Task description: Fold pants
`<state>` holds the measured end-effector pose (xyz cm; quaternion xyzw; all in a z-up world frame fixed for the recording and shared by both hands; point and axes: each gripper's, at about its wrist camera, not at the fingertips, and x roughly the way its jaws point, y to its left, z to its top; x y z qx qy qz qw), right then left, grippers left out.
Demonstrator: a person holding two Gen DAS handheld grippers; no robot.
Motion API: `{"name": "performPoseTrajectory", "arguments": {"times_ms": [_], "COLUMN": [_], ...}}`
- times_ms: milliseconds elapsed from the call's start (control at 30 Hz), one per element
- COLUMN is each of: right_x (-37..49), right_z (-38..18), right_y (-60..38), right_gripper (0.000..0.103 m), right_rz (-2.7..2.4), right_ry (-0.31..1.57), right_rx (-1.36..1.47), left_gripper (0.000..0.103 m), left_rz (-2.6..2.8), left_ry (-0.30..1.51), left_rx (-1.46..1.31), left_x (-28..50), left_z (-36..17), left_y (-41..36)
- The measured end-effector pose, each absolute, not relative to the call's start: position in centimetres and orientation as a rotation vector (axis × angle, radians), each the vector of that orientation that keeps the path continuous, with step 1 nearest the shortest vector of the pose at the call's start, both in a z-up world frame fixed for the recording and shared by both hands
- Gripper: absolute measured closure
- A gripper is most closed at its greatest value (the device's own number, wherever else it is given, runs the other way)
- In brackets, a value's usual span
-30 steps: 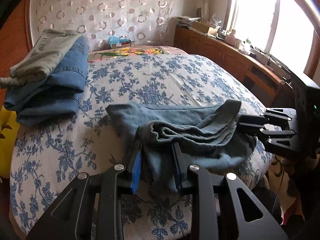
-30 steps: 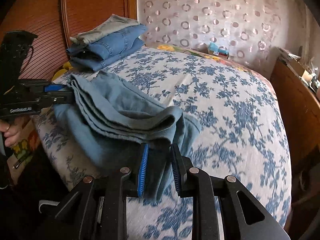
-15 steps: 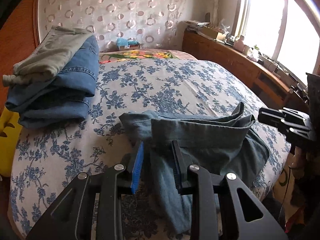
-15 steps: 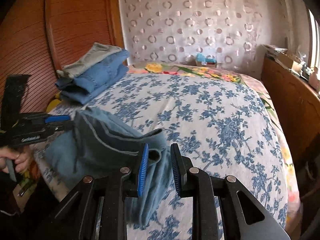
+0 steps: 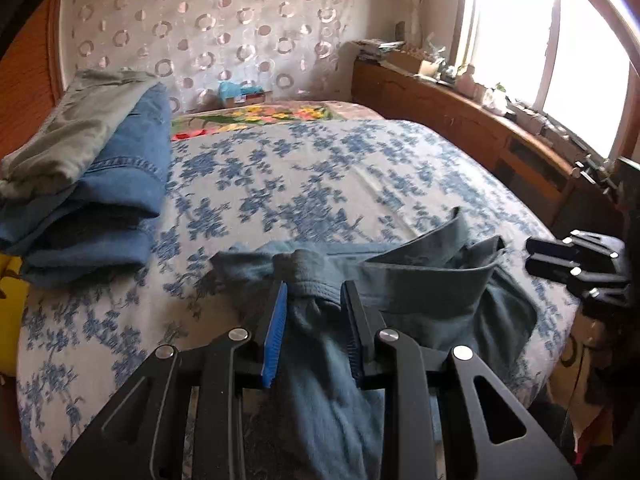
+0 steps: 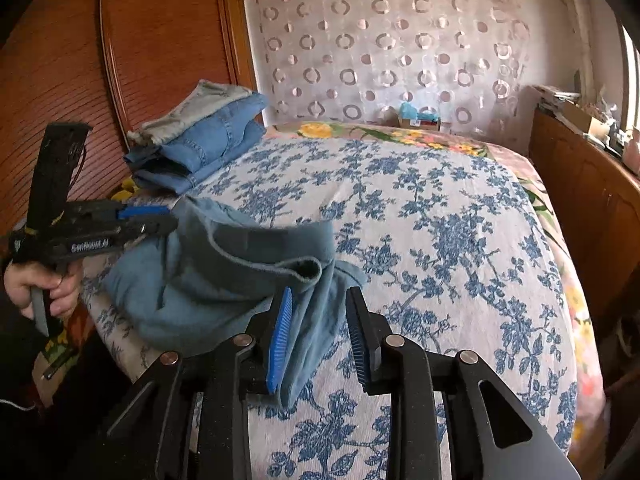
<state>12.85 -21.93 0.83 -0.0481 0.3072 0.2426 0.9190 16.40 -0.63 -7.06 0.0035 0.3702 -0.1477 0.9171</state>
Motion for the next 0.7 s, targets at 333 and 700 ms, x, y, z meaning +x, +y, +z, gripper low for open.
{"name": "performPoseTrajectory", "arguments": {"times_ms": [333, 700], "right_x": [16.2, 19.7], "right_z": [0.5, 0.8], "right_y": [-18.8, -17.7], "right_gripper": [0.073, 0.094], "right_rz": [0.508, 0.589], "right_ry": [0.701, 0.73], "right_rx": [-0.173, -0.111], "left_gripper": [0.102, 0.102], "left_rz": [-0.285, -0.252], "left_ry": [0.728, 0.673], "left_rx": [0.002, -0.041], "left_x": [16.1, 16.3], "left_z": [-6.6, -4.8], "left_y": [0.0, 1.5]}}
